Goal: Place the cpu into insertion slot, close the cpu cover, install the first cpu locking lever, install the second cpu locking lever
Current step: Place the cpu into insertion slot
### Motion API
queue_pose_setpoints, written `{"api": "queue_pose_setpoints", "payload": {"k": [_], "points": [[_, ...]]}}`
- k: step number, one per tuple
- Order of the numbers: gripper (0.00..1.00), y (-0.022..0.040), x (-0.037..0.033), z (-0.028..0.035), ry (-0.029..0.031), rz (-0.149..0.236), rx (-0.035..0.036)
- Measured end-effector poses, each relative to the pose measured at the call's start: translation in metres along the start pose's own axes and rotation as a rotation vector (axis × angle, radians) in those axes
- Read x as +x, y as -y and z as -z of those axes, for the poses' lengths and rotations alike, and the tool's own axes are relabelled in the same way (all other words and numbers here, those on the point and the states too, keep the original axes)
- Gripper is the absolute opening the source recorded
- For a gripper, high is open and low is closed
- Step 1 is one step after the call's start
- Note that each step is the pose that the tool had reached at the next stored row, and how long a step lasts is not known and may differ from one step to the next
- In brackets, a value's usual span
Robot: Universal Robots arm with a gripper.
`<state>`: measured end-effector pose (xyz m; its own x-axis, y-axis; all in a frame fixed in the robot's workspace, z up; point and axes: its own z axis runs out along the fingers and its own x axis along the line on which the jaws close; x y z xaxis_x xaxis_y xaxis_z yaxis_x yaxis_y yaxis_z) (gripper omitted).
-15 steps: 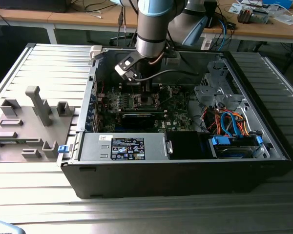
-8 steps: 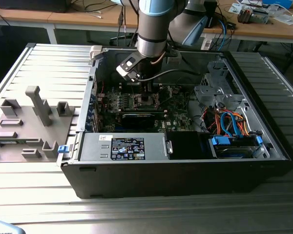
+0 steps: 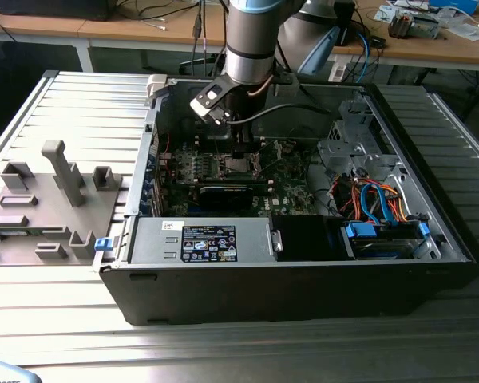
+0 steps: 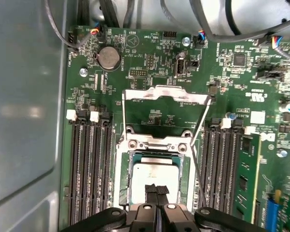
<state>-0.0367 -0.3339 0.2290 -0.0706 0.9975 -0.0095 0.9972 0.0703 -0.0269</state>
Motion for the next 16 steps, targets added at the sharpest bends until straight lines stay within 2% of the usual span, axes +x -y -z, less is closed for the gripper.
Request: {"api": "queue_pose_setpoints", "payload": {"k": [2,12,15,16], "points": [[0.11,0.0001,-0.0001,0.0061,0.0000,0.000,0.0000],[0.11,0.0002,-0.0002,0.0221,0.0000,0.000,0.0001],[0.11,0.0004,-0.0003,0.0285,0.0000,0.000,0.0000],[0.11,0.0005,-0.0003,0.0327,0.0002,0.000,0.0001]]}}
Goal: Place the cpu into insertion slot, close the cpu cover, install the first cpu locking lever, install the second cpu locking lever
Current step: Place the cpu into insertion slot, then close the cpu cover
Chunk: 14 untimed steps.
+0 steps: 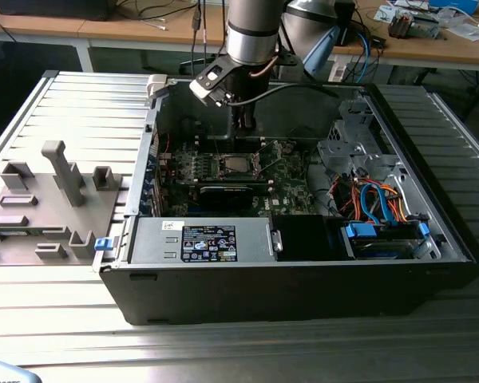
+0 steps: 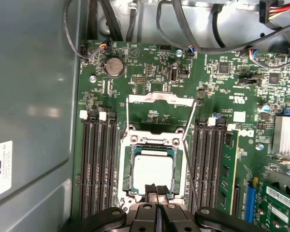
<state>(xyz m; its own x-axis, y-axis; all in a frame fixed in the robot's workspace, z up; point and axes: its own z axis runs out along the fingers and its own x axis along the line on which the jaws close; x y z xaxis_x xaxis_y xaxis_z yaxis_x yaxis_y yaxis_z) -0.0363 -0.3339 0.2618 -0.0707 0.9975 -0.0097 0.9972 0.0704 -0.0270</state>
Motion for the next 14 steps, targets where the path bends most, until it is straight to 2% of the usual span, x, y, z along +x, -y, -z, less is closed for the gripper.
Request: {"api": "queue_pose_setpoints", "payload": {"k": [6,12,14], "points": [[0.11,0.0003,-0.0001,0.0118,0.0002,0.000,-0.0001],[0.11,0.0003,-0.0001,0.0125,0.0002,0.000,0.0000],[0.11,-0.0017,-0.0003,0.0126,0.0003,0.000,0.0001]]}}
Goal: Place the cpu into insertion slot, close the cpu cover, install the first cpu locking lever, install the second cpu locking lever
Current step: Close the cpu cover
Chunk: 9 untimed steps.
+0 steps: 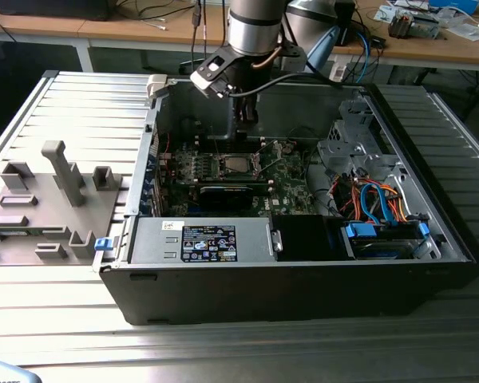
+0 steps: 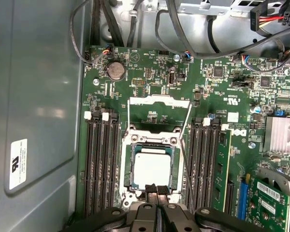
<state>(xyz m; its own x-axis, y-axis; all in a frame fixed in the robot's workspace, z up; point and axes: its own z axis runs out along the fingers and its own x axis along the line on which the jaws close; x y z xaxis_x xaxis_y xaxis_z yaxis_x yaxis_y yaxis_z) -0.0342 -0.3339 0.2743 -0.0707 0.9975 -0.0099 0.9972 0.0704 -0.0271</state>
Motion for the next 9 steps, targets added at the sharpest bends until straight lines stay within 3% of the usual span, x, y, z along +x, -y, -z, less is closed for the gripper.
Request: {"api": "queue_pose_setpoints", "payload": {"k": [9], "points": [[0.11,-0.0111,-0.0007,0.0002,-0.0001,0.000,-0.0001]]}}
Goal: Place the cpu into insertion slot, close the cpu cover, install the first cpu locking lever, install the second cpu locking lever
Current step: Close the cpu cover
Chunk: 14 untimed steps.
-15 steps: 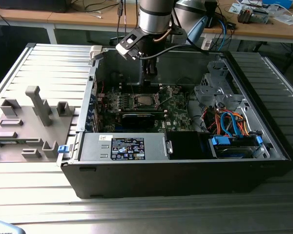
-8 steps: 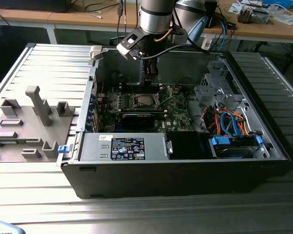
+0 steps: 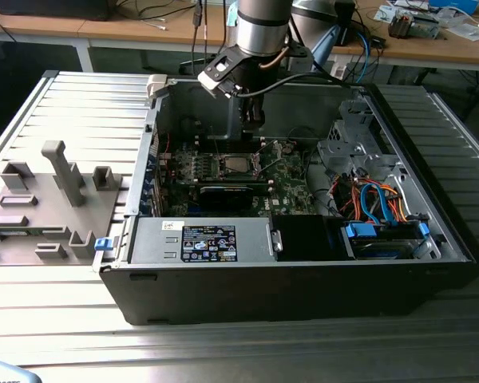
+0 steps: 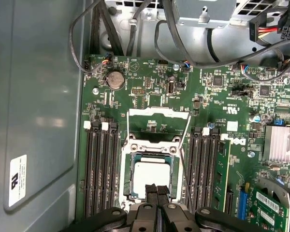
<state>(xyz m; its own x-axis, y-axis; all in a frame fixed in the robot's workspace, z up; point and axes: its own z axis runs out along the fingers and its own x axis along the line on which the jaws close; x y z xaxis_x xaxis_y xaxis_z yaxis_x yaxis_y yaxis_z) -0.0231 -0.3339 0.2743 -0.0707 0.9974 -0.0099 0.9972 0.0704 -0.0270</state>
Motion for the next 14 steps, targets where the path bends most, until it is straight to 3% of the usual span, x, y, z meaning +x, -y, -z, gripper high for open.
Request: {"api": "queue_pose_setpoints", "payload": {"k": [14], "points": [[0.11,-0.0146,-0.0010,0.0004,0.0000,0.000,0.0000]]}}
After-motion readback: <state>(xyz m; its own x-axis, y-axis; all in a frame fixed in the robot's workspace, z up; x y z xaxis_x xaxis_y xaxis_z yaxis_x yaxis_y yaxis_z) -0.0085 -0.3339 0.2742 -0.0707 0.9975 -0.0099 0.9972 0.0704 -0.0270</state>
